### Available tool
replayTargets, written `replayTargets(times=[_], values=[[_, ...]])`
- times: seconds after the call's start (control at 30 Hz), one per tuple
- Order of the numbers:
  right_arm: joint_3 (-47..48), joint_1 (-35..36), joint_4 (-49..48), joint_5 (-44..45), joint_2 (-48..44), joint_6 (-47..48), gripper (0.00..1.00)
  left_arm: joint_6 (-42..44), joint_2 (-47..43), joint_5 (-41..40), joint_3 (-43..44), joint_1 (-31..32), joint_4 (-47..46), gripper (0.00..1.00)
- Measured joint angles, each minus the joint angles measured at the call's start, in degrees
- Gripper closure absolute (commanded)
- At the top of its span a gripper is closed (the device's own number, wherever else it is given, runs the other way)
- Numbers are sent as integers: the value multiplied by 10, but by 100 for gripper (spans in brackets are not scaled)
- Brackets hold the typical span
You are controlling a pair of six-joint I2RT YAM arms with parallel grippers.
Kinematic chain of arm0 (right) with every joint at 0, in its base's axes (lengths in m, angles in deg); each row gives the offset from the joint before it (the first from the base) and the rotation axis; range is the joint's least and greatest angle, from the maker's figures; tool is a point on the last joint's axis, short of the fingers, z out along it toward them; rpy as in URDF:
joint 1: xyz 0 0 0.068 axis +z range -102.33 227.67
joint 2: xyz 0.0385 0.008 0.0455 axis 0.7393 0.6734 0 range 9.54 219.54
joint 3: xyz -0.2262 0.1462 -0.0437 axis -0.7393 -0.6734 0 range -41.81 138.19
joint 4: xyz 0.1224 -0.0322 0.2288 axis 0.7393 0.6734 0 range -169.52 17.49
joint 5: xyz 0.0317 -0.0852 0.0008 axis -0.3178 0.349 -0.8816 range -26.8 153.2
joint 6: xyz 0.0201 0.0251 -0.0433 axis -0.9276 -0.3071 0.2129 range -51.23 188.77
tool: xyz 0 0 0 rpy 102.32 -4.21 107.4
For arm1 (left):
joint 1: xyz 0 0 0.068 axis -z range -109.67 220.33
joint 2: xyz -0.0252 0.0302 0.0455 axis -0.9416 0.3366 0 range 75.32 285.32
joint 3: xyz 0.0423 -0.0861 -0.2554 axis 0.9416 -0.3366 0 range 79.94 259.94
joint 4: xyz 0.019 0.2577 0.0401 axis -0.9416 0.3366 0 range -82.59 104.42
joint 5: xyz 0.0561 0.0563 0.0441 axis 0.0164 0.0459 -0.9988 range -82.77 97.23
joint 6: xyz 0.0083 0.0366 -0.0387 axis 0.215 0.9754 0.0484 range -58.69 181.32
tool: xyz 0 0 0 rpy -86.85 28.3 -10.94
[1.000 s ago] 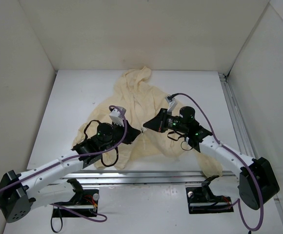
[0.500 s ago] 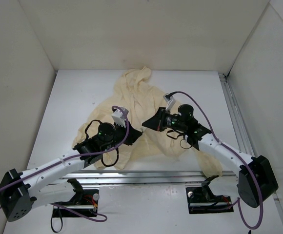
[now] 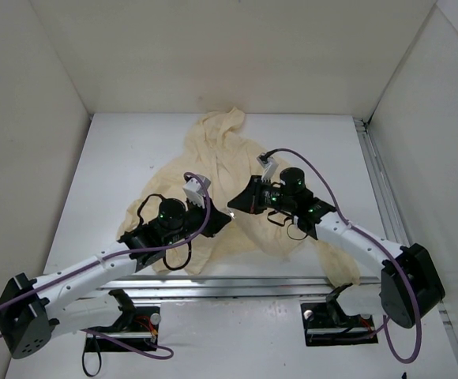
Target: Zip up the jacket
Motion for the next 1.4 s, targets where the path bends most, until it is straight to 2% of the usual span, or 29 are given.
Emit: replayTargets(times=[0.6, 1.0, 1.4], values=[[2, 6, 27, -10, -7, 16, 100, 3, -18, 9, -28, -7, 0, 100], [2, 7, 24, -42, -14, 8, 81, -1, -36, 9, -37, -14, 2, 100], [2, 5, 12, -69, -14, -6, 80, -17, -45, 6, -38, -14, -2, 100]])
